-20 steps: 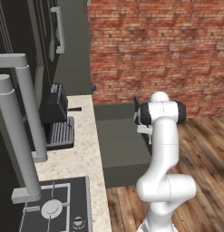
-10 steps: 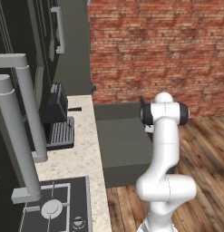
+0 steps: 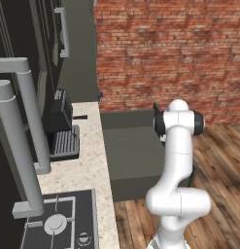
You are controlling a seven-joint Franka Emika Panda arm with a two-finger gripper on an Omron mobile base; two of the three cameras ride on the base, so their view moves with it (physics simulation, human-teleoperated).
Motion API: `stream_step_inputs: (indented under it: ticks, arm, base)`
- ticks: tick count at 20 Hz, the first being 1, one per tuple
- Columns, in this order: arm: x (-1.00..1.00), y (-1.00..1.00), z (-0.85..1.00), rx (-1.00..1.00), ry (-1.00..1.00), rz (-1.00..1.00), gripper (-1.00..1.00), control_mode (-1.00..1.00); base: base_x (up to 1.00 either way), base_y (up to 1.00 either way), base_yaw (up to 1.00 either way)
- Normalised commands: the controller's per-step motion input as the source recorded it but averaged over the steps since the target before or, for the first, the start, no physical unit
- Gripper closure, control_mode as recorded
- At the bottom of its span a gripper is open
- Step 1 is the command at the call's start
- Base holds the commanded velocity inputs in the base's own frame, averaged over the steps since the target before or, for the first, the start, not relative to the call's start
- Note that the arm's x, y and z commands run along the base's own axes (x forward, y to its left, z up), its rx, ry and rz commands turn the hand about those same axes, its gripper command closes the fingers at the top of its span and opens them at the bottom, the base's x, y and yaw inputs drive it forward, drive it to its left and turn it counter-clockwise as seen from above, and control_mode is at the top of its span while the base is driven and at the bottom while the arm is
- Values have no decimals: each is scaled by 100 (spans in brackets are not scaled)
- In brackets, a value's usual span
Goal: Organize the utensils by type. Pick up the wooden spoons from the counter and place them in the open cabinet. Then pick up the metallic utensils from the counter and place them in the open drawer.
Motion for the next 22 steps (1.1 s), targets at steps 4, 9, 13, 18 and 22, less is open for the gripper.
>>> stream_step_inputs:
  ticks: [4,9,13,18,22]
  arm:
    - [0,-5,0,0,0,2,100,-100]
    - [0,4,5,0,0,3,100,-100]
    - [-14,29,29,0,-3,3,100,-100]
    - [-20,44,50,0,-1,2,100,-100]
    - [-3,60,24,0,0,1,100,-100]
  base:
    - [0,0,0]
    - [0,0,0]
    - [0,0,0]
    - [0,0,0]
    - [0,0,0]
